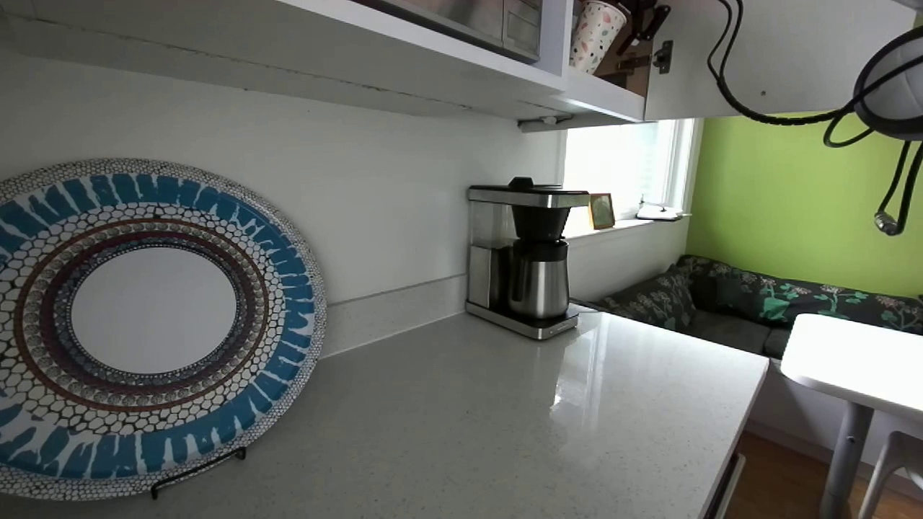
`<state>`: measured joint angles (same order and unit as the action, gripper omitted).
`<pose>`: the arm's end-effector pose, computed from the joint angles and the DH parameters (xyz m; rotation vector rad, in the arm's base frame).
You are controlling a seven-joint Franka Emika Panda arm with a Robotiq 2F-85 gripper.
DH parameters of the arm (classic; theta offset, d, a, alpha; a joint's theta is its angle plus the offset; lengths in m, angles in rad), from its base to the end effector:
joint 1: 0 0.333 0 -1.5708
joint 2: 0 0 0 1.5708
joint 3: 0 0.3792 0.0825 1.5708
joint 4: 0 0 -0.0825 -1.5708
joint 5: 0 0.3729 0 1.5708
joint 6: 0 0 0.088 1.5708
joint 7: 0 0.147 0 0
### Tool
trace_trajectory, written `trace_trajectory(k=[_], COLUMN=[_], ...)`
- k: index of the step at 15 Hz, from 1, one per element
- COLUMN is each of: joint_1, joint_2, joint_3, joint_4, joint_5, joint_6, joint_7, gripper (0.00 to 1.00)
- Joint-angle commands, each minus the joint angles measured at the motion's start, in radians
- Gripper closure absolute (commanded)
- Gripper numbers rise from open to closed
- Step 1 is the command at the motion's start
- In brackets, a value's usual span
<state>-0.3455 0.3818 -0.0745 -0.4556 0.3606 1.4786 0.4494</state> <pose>0.5692 -0.1736 0.9061 -2.5237 0.9231 -0.8781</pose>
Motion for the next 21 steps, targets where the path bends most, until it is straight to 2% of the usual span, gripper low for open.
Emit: trace_trajectory(k=[1,8,15,17,21], joint_1=[0.024,0.047,0.039,0.032,0.019], joint_2=[0.016,-0.002,-0.042,-0.067,-0.131], joint_3=[0.007,0.021,0.017,0.022,0.021], joint_4=[0.024,0.003,0.004,0.006,-0.005], joint_5=[-0.048,-0.060,-0.074,-0.068,-0.062], joint_6=[0.042,0.113,0.124,0.099,-0.026], joint_7=[0.014,-0.004,-0.023,-0.050,-0.150], gripper=[0.00,0.00,0.00,0.00,0.00])
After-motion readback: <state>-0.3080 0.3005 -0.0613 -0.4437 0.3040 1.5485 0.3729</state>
